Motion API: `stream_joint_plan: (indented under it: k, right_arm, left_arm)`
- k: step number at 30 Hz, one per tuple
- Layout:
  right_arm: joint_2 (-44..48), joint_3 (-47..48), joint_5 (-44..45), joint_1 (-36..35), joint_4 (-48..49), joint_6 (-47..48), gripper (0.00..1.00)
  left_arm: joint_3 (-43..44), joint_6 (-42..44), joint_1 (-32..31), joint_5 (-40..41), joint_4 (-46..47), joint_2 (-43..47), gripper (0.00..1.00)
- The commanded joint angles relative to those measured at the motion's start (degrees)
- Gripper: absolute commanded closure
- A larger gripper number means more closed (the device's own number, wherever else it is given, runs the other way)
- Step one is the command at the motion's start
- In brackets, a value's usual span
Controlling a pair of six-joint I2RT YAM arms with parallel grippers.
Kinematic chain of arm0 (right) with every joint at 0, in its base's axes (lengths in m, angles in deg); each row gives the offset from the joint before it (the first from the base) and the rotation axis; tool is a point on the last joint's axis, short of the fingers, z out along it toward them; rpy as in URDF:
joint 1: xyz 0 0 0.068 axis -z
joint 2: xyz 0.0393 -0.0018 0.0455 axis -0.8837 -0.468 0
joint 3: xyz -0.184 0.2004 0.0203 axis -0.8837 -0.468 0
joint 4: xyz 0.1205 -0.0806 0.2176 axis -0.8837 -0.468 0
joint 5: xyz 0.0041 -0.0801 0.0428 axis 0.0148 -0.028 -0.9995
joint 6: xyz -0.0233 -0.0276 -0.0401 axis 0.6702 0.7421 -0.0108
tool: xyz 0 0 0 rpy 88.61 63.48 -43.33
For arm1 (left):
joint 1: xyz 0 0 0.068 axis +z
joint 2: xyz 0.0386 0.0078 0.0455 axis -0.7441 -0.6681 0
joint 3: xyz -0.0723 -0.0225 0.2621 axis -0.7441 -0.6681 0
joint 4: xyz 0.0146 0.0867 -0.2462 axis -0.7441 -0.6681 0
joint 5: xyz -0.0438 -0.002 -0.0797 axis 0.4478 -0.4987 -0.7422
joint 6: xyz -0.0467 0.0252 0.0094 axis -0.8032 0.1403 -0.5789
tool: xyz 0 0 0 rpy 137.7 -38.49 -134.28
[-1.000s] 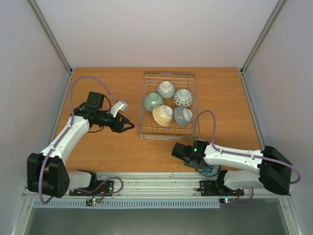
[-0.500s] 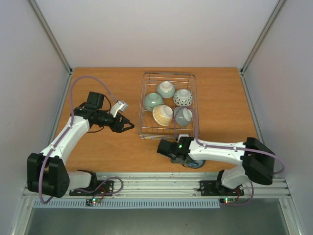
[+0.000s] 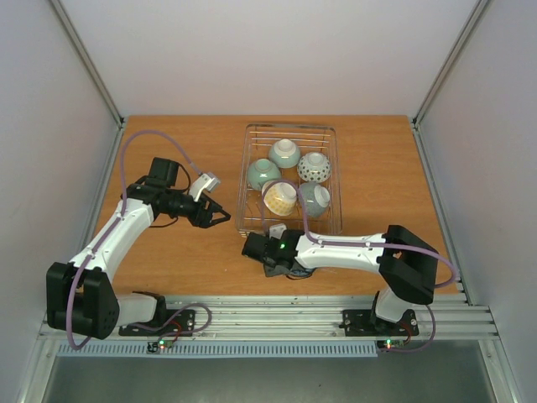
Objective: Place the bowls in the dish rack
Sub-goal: Move the bowl to the center of the board.
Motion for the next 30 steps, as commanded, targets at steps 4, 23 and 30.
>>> stream_joint_plan:
  k: [4,23,30]
  right_arm:
    - [1.3,-1.5,-4.8,-1.5,10.2,0.7,0.42]
    - [31.4,-2.5,19.8,-7.1,-12.3,-5.1,0.14]
    - [48.3,-8.0,27.3,-7.1,-19.1,-13.9,0.13]
  left_arm:
    - [1.0,1.9,0.2,-2.3,-1.3,-1.1,0.42]
    - [2.2,4.5,-22.3,10.1,-5.8,0.6,0.45]
    - [0.2,3.2,-36.3,21.4,3.0,-0.8,0.46]
